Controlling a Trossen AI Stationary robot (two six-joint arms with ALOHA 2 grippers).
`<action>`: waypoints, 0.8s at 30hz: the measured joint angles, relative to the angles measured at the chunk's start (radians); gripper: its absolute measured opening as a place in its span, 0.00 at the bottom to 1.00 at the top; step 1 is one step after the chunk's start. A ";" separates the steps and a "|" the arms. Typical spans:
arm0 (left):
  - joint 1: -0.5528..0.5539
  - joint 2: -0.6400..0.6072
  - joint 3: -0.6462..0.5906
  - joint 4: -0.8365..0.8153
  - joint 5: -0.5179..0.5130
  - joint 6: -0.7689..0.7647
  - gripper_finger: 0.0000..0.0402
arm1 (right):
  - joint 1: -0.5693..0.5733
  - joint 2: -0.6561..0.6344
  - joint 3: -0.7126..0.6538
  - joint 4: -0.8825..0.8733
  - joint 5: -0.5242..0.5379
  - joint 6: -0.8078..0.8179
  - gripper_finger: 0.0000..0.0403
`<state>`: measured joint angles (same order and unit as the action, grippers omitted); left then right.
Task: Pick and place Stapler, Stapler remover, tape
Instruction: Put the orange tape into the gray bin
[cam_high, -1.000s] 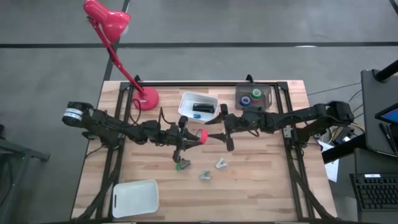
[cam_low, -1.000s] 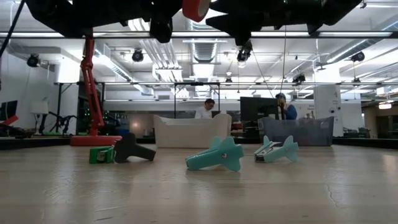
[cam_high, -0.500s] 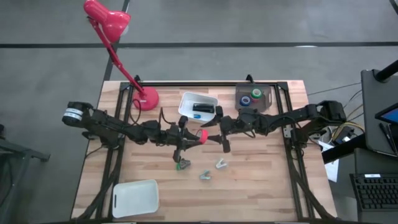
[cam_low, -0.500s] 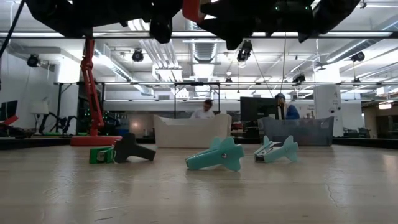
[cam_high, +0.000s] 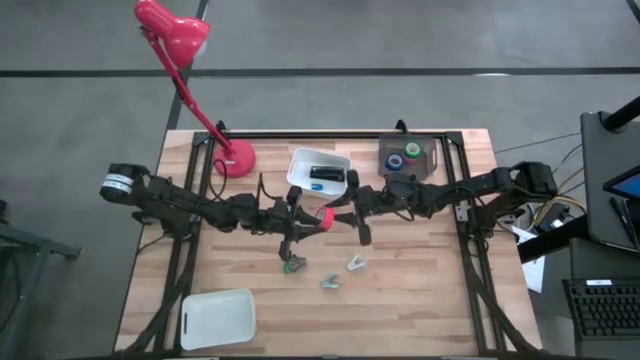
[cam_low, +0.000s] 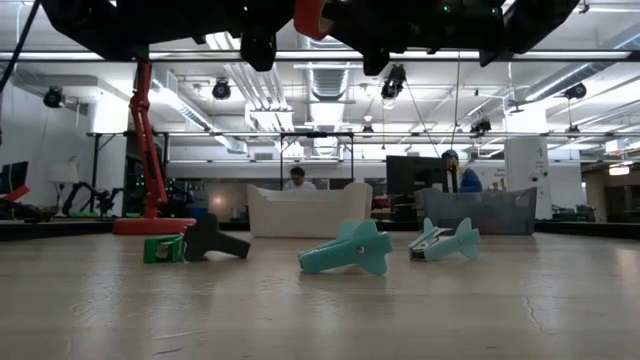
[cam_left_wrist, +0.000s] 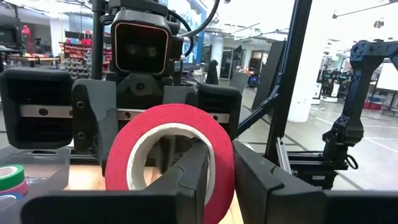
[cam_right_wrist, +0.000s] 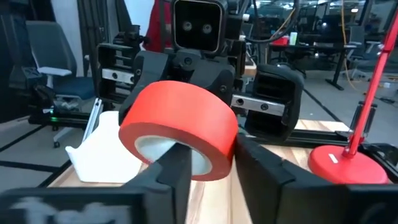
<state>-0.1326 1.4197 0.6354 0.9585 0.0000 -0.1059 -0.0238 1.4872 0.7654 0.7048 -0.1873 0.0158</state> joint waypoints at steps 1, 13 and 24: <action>0.000 0.000 0.000 -0.001 0.001 0.000 0.18 | 0.000 0.000 0.000 0.002 0.002 0.000 0.24; 0.000 0.000 0.000 -0.023 -0.024 0.002 0.29 | -0.012 -0.013 0.000 -0.066 0.003 0.004 0.09; 0.000 -0.001 0.000 -0.080 -0.028 0.017 0.34 | -0.092 -0.237 0.001 -0.627 0.342 0.010 0.10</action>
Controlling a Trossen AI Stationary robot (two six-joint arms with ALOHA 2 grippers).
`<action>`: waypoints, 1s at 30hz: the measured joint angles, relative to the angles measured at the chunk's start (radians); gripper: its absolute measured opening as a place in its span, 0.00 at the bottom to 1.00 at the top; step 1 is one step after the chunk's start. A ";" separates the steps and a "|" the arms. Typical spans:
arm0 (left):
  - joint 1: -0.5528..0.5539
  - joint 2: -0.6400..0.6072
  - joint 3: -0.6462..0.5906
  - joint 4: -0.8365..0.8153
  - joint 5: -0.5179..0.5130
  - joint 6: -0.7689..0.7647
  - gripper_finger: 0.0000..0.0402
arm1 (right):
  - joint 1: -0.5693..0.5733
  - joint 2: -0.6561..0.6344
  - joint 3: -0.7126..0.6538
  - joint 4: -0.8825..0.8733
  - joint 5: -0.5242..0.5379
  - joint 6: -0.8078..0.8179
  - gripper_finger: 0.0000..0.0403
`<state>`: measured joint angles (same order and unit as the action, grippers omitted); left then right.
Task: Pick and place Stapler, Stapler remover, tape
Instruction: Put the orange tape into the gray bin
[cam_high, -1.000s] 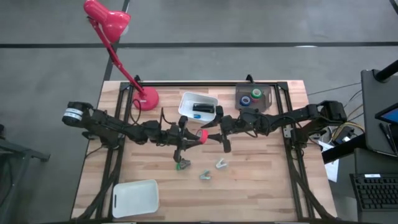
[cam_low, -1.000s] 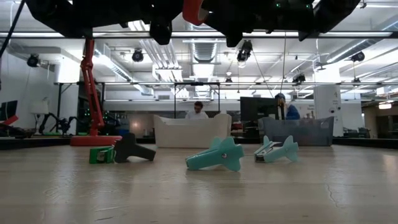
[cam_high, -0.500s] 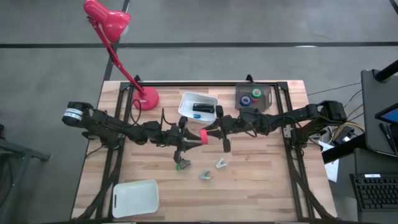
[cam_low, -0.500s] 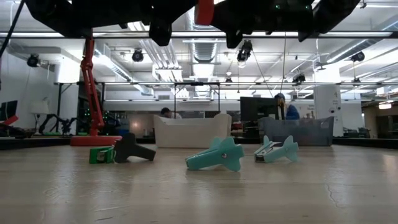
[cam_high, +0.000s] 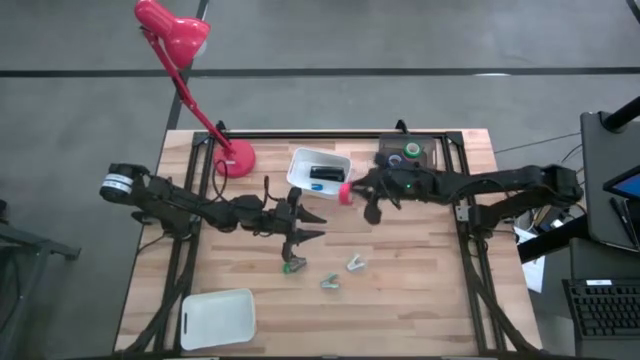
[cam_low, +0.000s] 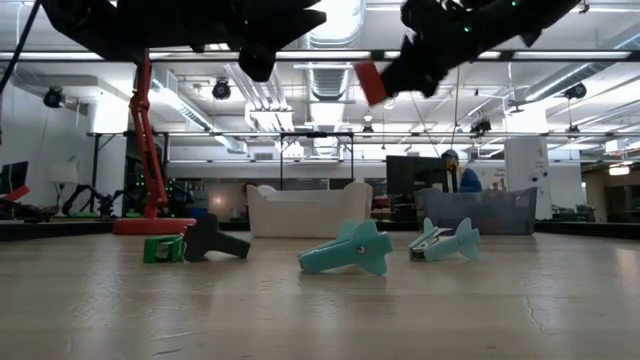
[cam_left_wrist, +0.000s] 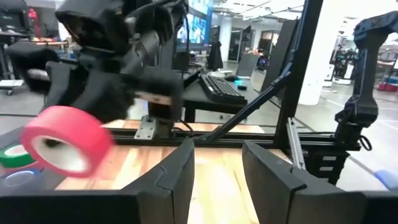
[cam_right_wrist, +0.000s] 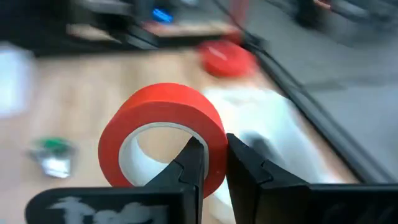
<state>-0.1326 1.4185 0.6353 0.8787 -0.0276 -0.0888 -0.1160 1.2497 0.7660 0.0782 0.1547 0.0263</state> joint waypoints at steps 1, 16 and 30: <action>0.000 0.000 0.000 0.000 0.000 -0.003 0.34 | -0.011 -0.021 0.000 -0.062 0.061 0.001 0.10; 0.000 0.000 0.000 -0.016 0.000 -0.044 0.33 | -0.397 -0.021 -0.001 -0.375 0.357 0.159 0.12; 0.000 0.000 0.000 -0.037 0.000 -0.046 0.33 | -0.574 0.220 -0.001 -0.380 0.215 0.158 0.14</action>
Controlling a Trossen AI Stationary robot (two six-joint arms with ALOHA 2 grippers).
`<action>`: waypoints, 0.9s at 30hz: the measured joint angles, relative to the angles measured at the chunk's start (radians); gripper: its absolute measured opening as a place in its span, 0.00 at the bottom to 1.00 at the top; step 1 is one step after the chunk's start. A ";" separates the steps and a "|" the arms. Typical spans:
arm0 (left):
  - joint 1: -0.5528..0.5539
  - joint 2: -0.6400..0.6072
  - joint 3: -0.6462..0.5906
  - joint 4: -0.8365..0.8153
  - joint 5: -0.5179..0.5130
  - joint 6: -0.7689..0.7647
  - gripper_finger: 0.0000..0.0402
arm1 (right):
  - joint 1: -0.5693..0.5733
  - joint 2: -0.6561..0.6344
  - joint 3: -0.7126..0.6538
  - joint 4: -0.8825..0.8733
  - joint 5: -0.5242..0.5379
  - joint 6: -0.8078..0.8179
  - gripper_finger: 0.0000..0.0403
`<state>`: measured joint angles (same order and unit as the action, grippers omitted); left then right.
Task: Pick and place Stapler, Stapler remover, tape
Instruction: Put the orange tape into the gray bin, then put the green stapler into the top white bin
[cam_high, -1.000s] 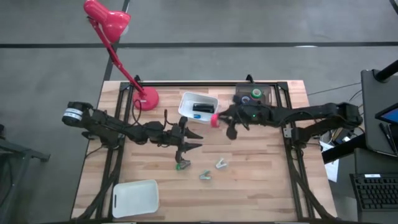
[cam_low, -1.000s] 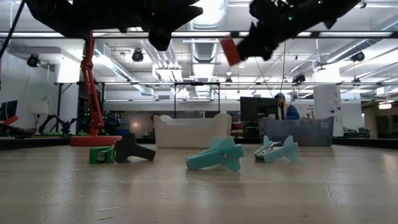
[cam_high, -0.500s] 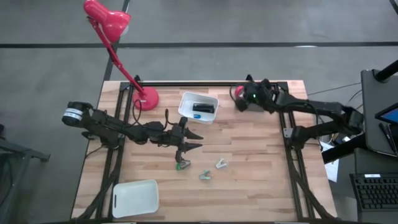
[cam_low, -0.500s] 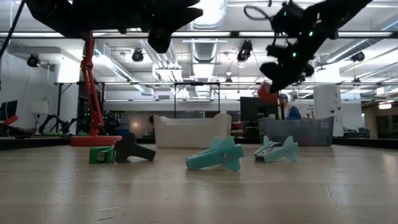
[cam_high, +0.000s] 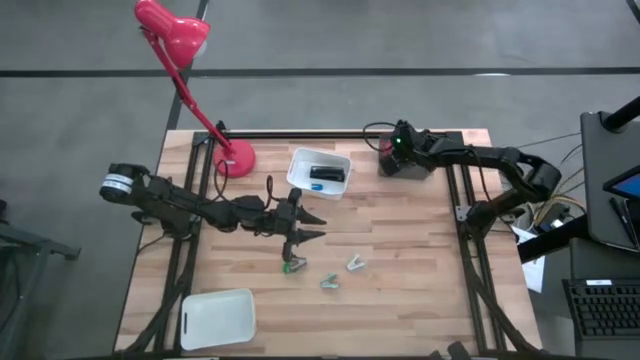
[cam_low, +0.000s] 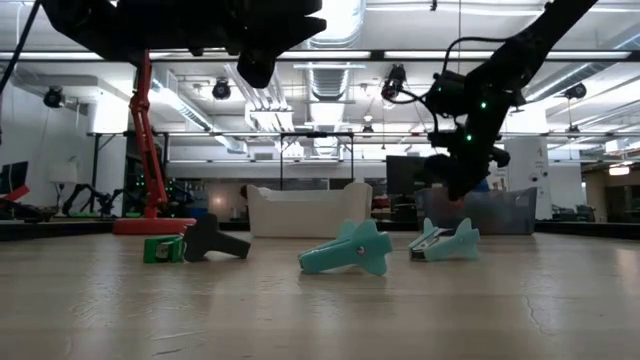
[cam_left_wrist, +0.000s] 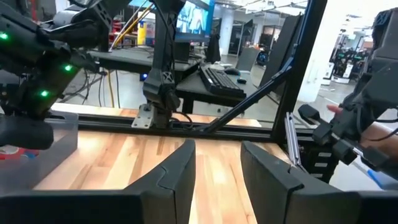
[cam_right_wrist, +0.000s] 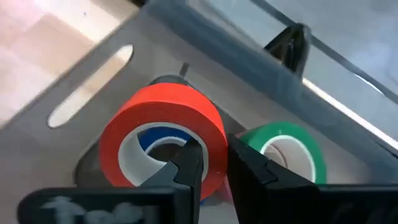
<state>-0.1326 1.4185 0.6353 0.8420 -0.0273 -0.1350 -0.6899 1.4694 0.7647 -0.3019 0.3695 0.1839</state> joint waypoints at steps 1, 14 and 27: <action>0.000 0.000 0.000 -0.009 0.000 0.000 0.33 | 0.000 0.007 0.000 0.000 0.000 -0.001 0.16; 0.000 -0.013 0.000 -0.267 0.000 -0.035 0.32 | 0.004 -0.076 0.000 -0.036 -0.004 -0.011 0.42; -0.006 -0.125 0.000 -0.815 0.016 -0.261 0.31 | 0.057 -0.288 0.000 -0.065 -0.011 0.005 0.53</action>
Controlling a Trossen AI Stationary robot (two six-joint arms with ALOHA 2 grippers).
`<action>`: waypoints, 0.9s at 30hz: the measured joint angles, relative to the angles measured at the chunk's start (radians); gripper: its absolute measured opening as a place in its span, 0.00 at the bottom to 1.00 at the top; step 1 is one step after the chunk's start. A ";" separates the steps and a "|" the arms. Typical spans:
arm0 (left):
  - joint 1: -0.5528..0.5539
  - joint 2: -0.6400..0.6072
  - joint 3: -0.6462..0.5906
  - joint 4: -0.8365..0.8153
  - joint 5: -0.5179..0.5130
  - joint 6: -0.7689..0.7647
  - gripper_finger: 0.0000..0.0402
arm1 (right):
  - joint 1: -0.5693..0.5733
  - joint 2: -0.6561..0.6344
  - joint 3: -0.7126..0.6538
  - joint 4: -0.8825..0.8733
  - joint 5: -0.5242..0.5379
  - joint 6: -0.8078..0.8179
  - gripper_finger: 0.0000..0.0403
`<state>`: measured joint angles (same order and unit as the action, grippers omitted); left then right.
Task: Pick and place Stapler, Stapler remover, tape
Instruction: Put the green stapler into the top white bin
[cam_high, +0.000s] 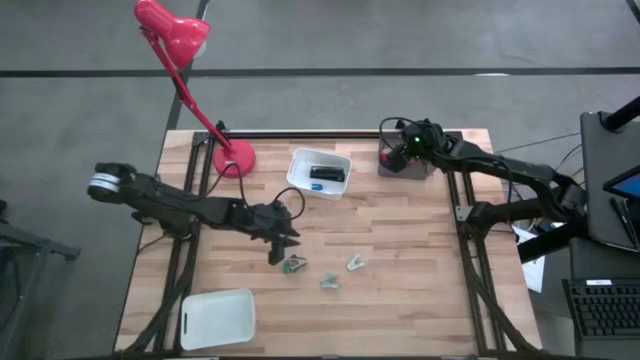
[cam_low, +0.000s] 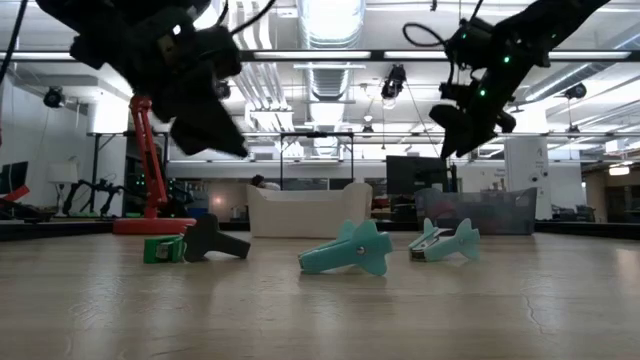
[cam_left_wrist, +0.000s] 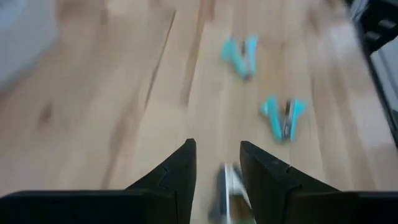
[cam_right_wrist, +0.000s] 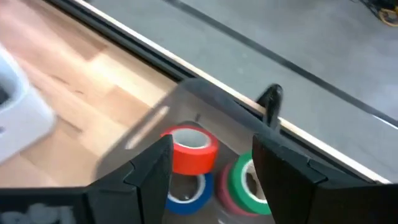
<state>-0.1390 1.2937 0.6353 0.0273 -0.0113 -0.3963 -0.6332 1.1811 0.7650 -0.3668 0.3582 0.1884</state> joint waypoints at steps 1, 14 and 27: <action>-0.007 -0.009 0.000 -0.041 0.002 -0.025 0.31 | 0.009 -0.010 0.000 0.000 -0.002 0.004 0.53; -0.188 0.041 0.000 -0.174 -0.062 -0.107 0.38 | 0.142 -0.035 0.000 0.005 -0.002 0.022 0.53; -0.229 0.199 0.000 -0.092 -0.081 -0.123 0.72 | 0.173 -0.029 0.000 0.011 0.000 0.022 0.53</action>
<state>-0.3676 1.4925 0.6350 -0.0650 -0.0927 -0.5188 -0.4603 1.1522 0.7650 -0.3562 0.3580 0.2105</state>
